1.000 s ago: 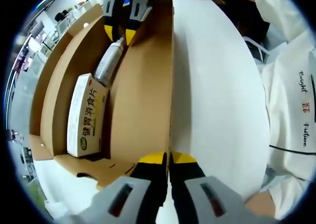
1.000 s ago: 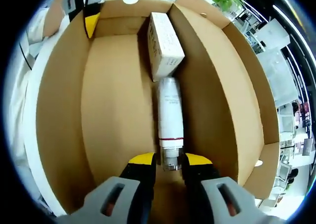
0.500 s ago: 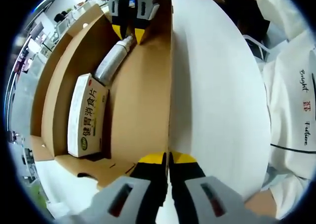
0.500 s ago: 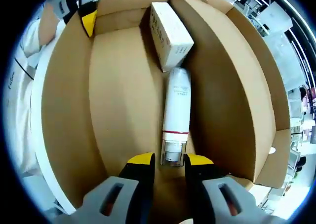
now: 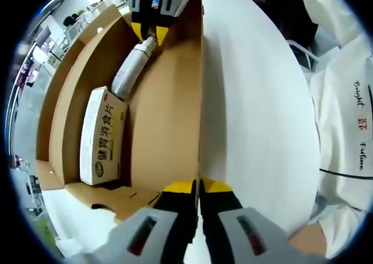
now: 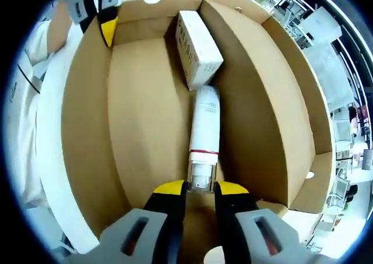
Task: Operate the shoe box by opening the lid, removing the specified soft item, and placing it in the target area until the item is outside and the box remains undamaged.
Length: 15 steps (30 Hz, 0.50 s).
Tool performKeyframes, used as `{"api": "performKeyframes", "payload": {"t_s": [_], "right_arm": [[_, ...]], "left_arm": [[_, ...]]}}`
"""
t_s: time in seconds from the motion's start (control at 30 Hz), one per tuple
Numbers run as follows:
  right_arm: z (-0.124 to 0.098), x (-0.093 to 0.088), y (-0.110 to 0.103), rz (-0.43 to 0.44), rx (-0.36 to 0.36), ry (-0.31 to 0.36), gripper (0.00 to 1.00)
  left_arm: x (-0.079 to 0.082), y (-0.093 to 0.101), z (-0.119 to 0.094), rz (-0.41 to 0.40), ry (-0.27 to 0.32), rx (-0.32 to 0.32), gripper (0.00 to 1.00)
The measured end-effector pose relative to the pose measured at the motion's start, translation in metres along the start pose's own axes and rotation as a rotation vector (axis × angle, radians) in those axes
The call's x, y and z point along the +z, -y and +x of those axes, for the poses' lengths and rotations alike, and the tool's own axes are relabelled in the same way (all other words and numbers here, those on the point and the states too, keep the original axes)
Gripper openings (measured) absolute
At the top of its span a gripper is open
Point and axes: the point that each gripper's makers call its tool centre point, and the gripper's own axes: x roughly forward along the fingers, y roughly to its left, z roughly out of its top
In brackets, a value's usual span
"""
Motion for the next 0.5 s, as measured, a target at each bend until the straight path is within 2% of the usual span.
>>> {"api": "performKeyframes", "payload": {"t_s": [0.23,0.4,0.5], "right_arm": [[-0.013,0.004,-0.002,0.041,-0.024,0.087,0.19],[-0.024,0.013,-0.003,0.082,-0.025,0.173,0.18],[-0.029,0.015,-0.002,0.087,-0.027,0.181,0.18]], "left_arm": [[0.000,-0.001,0.000,0.004,-0.002,0.004,0.02],[0.001,-0.001,0.000,0.004,-0.006,0.005,0.02],[0.002,-0.002,0.000,0.004,-0.005,0.004,0.02]]}}
